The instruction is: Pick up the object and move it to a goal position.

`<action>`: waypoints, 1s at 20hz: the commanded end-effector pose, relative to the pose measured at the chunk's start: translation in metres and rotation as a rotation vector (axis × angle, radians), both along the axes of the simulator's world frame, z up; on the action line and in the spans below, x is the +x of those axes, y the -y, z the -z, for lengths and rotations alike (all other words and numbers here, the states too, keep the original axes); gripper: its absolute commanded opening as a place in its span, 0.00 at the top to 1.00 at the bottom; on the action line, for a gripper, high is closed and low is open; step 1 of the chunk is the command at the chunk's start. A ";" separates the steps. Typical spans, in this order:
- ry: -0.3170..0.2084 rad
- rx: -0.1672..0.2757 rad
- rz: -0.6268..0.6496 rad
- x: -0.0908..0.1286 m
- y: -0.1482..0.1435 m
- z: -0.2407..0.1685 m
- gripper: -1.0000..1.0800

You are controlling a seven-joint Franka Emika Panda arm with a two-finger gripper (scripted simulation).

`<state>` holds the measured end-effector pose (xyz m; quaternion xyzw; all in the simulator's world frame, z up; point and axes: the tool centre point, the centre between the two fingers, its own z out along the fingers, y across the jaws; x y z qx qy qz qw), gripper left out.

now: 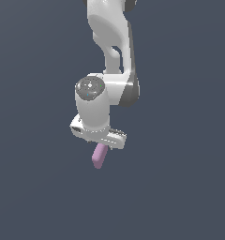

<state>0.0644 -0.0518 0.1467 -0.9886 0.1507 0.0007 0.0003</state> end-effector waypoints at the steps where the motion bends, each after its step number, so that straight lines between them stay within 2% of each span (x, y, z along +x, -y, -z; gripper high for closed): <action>1: 0.001 -0.001 0.015 0.002 0.004 0.001 0.04; 6: 0.001 -0.001 0.011 0.001 0.003 0.004 0.04; 15: 0.001 -0.001 0.016 0.001 0.004 0.045 0.04; 20: 0.001 -0.001 0.017 0.002 0.004 0.052 0.04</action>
